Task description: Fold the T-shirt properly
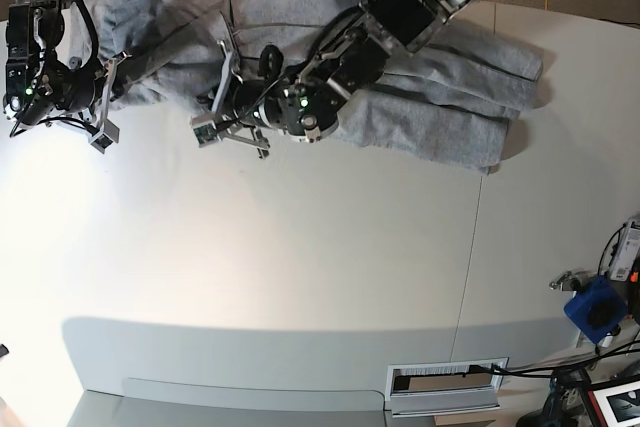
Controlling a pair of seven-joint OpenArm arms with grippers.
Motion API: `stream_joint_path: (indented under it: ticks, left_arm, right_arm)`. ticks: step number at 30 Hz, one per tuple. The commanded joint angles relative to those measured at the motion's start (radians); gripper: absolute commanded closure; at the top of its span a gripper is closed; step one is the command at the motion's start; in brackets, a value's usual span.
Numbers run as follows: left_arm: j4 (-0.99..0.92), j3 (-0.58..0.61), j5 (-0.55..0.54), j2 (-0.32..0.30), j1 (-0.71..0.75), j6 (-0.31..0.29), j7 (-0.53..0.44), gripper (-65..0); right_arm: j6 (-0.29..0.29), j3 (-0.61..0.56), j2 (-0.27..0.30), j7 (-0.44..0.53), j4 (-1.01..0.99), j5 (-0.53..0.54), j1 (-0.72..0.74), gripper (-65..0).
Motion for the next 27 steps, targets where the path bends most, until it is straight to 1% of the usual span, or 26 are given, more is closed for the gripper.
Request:
stream_joint_path:
  ticks: [1, 3, 5, 8, 9, 11, 19, 22, 25, 27]
  left_arm:
    - [-0.011, -0.001, -0.012, 0.018, -0.021, -0.003, -0.016, 0.0]
    - [-0.056, -0.002, 0.011, 0.013, -0.022, -0.003, -0.016, 0.0]
    - [-0.087, -0.002, 0.087, 0.01, -0.014, 0.008, -0.015, 0.0]
    - [-0.126, -0.001, 0.177, 0.005, -0.01, 0.111, -0.016, 0.0]
    - [-0.13, -0.002, 0.189, 0.0, -0.01, 0.132, -0.016, 0.0]
    - [-0.13, -0.002, 0.208, -0.011, -0.01, 0.151, -0.016, 0.0]
    - [-0.13, -0.002, 0.212, -0.031, -0.01, 0.159, -0.016, 0.0]
    - [-0.13, -0.002, 0.212, -0.037, -0.01, 0.159, -0.015, 0.0]
    - [-0.13, -0.002, 0.216, -0.036, -0.01, 0.159, -0.016, 0.0]
    - [-0.13, -0.002, 0.215, -0.036, -0.01, 0.159, -0.016, 0.0]
  right_arm:
    - [0.002, 0.009, 0.02, 0.005, 0.014, 0.006, 0.011, 0.0]
    - [0.002, 0.009, 0.02, 0.005, 0.014, 0.006, 0.011, 0.0]
    - [0.001, 0.009, 0.02, 0.005, 0.014, 0.006, 0.011, 0.0]
    - [0.0, 0.009, 0.021, 0.005, 0.014, 0.006, 0.011, 0.0]
    - [0.0, 0.009, 0.021, 0.005, 0.014, 0.006, 0.011, 0.0]
    - [0.0, 0.009, 0.021, 0.005, 0.014, 0.006, 0.011, 0.0]
    - [-0.005, 0.009, 0.028, 0.005, 0.014, 0.006, 0.01, 0.0]
    - [-0.005, 0.01, 0.062, 0.005, 0.014, 0.006, -0.005, 0.0]
    - [-0.005, 0.018, 0.108, 0.005, 0.014, 0.006, -0.041, 0.0]
    - [-0.005, 0.035, 0.128, 0.005, 0.014, 0.006, -0.074, 0.0]
